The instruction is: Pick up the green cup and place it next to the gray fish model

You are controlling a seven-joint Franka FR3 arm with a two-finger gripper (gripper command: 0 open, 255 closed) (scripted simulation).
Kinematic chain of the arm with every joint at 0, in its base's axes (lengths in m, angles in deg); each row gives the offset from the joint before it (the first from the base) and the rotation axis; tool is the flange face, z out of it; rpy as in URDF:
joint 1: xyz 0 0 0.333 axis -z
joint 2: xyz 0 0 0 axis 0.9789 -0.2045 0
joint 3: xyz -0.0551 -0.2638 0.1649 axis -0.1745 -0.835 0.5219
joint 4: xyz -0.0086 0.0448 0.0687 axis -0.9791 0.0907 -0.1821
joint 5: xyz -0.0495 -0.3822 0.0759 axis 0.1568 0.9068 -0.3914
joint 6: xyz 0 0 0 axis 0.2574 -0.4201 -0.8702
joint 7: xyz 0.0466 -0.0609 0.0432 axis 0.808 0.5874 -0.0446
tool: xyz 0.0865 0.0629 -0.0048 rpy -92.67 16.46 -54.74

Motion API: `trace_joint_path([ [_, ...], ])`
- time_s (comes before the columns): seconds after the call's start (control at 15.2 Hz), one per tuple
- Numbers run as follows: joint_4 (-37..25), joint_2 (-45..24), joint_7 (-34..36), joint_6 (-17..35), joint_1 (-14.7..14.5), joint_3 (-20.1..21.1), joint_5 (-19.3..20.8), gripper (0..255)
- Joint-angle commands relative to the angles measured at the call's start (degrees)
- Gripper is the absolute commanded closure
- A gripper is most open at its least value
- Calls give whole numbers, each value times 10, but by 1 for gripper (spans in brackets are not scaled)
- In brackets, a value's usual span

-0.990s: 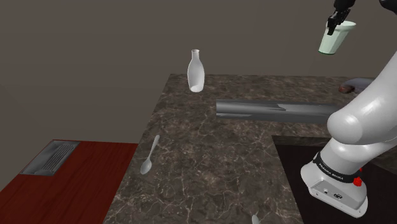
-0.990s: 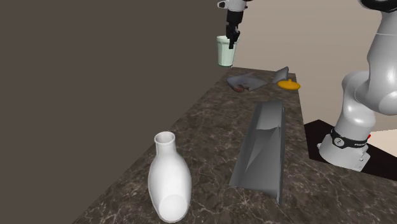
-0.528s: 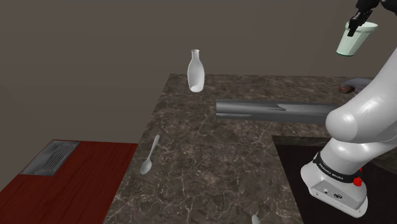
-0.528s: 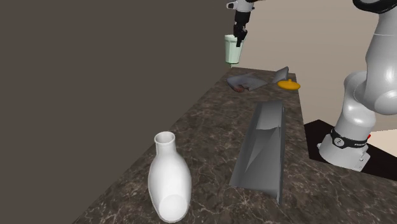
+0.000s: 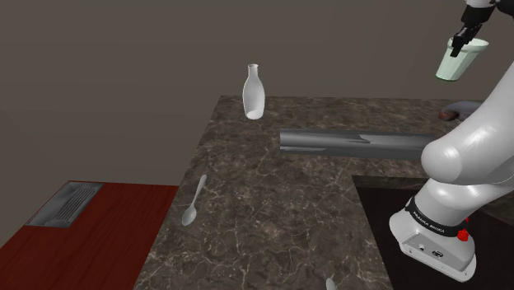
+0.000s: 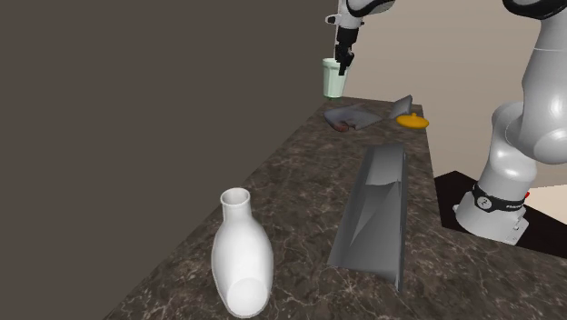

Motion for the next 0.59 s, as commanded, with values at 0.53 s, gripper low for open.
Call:
trace_joint_path([
  [0.53, 69, -6, 4, 75, 0, 1, -2, 255],
])
